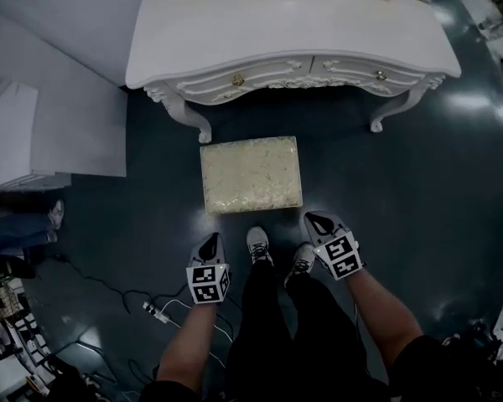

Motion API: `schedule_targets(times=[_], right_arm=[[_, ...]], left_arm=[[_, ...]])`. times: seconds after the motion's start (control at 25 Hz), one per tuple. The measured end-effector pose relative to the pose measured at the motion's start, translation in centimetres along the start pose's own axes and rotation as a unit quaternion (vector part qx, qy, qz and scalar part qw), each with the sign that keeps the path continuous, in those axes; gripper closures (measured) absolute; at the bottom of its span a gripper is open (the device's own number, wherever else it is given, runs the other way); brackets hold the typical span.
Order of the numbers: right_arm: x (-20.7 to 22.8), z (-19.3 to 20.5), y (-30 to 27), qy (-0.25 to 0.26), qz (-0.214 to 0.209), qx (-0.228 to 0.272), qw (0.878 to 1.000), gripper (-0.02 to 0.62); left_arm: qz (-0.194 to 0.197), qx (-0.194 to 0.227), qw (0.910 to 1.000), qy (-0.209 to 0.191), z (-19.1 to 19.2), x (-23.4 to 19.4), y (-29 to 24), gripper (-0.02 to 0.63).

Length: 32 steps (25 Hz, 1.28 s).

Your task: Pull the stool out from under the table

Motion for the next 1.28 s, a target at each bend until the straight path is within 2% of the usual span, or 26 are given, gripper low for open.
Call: schedule_targets(times=[0.16, 0.36, 0.52, 0.64, 0.88, 1.08, 1.28], right_arm=[[0.4, -5.6, 5.3, -0.014, 0.004, 0.043, 0.999, 0.568], [-0.3, -11.1, 12.5, -0.037, 0.003, 0.091, 0.995, 0.569], [-0.9, -13.5, 18.4, -0.04, 0.013, 0.125, 0.991, 0.568], [-1.5, -14.0, 21.8, -0.062, 0.018, 0.143, 0.988, 0.568], [-2.9, -13.7, 26.7, -0.088, 0.005, 0.163, 0.983, 0.568], [-4.3, -13.7, 27.5, -0.078, -0.02, 0.171, 0.982, 0.568], [-7.8, -14.7, 27.5, -0.062, -0.044, 0.167, 0.983, 0.568]], left_arm=[[0.042, 0.027, 0.9985, 0.023, -5.8, 4.9, 5.2, 0.598], [0.117, 0.035, 0.9925, 0.014, -10.4, 11.1, 10.6, 0.598], [0.155, 0.047, 0.9867, 0.0, -13.3, 15.2, 13.9, 0.598], [0.176, 0.058, 0.9827, -0.003, -15.1, 17.0, 16.3, 0.598], [0.191, 0.067, 0.9792, 0.011, -16.0, 19.1, 20.8, 0.598], [0.186, 0.074, 0.9795, 0.021, -15.0, 19.6, 22.5, 0.598], [0.192, 0.075, 0.9785, 0.017, -14.1, 18.4, 24.0, 0.598]])
Point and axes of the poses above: the fingertips, and each gripper's own axes: y backward along the fingers, x to its right, z out of its underside, the point moved 9 cm from there along y, backward along the fingers, and after that the axes turned 7 degrees about y, right-handed, at the moved point
